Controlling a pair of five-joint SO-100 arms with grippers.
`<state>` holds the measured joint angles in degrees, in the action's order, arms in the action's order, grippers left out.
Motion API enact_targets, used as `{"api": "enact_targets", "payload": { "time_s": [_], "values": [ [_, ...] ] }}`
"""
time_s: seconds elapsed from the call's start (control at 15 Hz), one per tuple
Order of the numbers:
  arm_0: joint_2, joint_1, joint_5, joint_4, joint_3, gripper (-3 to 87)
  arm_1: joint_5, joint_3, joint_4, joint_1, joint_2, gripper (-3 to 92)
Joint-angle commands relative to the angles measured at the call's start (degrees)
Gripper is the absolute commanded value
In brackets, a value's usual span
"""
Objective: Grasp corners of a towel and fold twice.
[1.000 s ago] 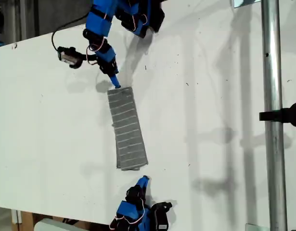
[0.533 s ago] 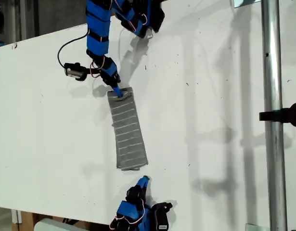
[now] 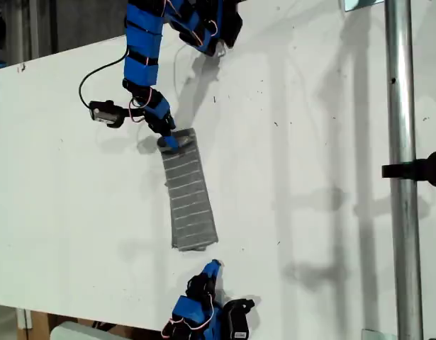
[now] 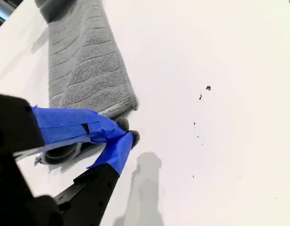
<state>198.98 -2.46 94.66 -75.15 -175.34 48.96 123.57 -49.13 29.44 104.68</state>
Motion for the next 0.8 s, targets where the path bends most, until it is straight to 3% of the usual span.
{"api": "enact_targets", "payload": {
  "time_s": [0.0, 0.33, 0.73],
  "values": [
    [0.44, 0.26, -0.18, 0.0, 3.08, -2.6, -0.88, -3.69, -6.24, 0.62, 8.61, 33.2],
    [0.44, 0.88, -0.53, -0.09, 3.69, -2.6, -2.46, -1.14, -18.9, 1.49, 20.39, 39.8],
    [0.44, 4.75, 2.29, -0.7, 3.69, -2.6, -2.37, -0.26, -3.52, 3.08, 2.2, 40.2]
  ]
}}
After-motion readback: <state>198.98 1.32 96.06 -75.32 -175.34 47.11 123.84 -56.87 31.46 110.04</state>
